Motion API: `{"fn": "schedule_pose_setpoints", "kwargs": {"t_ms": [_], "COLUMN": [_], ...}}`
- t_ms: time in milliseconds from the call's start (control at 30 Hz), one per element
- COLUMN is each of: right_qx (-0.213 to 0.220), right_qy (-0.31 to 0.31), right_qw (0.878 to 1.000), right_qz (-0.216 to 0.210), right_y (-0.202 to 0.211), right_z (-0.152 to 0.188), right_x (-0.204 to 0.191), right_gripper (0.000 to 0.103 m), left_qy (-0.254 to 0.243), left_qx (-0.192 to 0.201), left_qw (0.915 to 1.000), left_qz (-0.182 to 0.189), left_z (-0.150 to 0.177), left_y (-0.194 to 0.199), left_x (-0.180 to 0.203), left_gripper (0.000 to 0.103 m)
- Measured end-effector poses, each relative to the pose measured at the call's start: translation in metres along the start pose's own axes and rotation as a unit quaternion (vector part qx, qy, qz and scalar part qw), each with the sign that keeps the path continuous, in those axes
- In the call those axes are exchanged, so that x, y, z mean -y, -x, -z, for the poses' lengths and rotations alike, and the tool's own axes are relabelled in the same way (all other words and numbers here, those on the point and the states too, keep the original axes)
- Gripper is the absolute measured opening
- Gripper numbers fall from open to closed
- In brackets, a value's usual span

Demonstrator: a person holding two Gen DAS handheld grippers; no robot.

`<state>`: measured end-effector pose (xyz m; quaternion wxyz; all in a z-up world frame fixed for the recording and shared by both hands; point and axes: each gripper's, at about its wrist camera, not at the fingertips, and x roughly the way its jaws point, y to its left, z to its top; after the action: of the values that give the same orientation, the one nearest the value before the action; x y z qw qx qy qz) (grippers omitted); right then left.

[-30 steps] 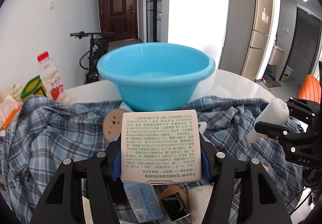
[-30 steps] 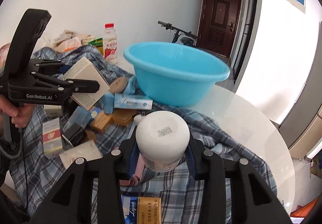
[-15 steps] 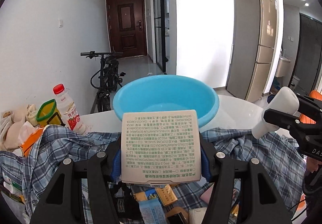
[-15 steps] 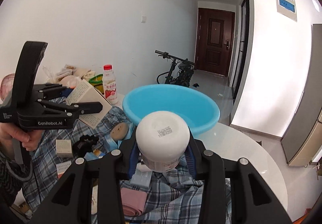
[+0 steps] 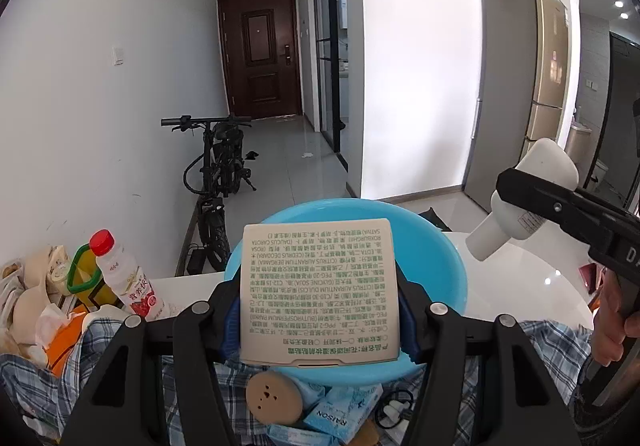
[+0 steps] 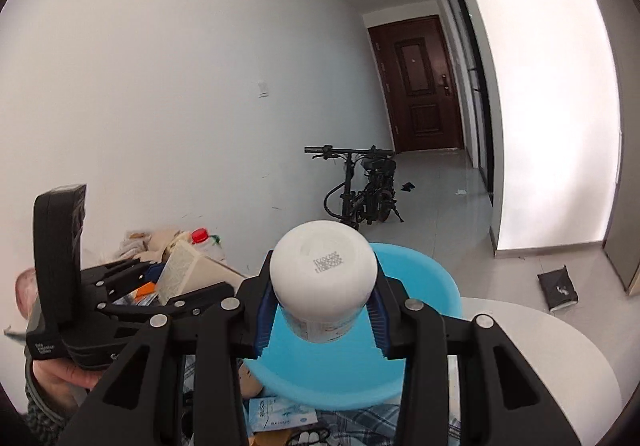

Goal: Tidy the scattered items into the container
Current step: 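Carry the bottle and the box over the blue basin with both tools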

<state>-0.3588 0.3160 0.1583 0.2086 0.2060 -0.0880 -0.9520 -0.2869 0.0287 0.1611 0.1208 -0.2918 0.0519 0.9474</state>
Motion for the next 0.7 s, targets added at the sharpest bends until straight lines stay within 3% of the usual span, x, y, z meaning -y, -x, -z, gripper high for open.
{"fn": "schedule_pose_setpoints", "kwargs": {"t_ms": [200, 467, 700], "right_qx": [-0.032, -0.044, -0.050], "right_qy": [-0.058, -0.050, -0.051], "right_qw": [0.997, 0.997, 0.996], "right_qz": [0.036, 0.047, 0.060], "right_y": [-0.063, -0.118, -0.139], "right_z": [-0.010, -0.022, -0.018], "right_x": [0.043, 0.055, 0.071], "right_gripper": [0.038, 0.038, 0.038], "left_qy": [0.022, 0.023, 0.040], "left_qx": [-0.017, -0.006, -0.011], "left_qw": [0.9996, 0.9997, 0.9991], "left_qz": [0.000, 0.007, 0.003], "left_z": [-0.006, -0.031, -0.025], "left_y": [-0.061, -0.113, -0.146], "left_x": [-0.010, -0.010, -0.026], "left_gripper": [0.063, 0.063, 0.063]}}
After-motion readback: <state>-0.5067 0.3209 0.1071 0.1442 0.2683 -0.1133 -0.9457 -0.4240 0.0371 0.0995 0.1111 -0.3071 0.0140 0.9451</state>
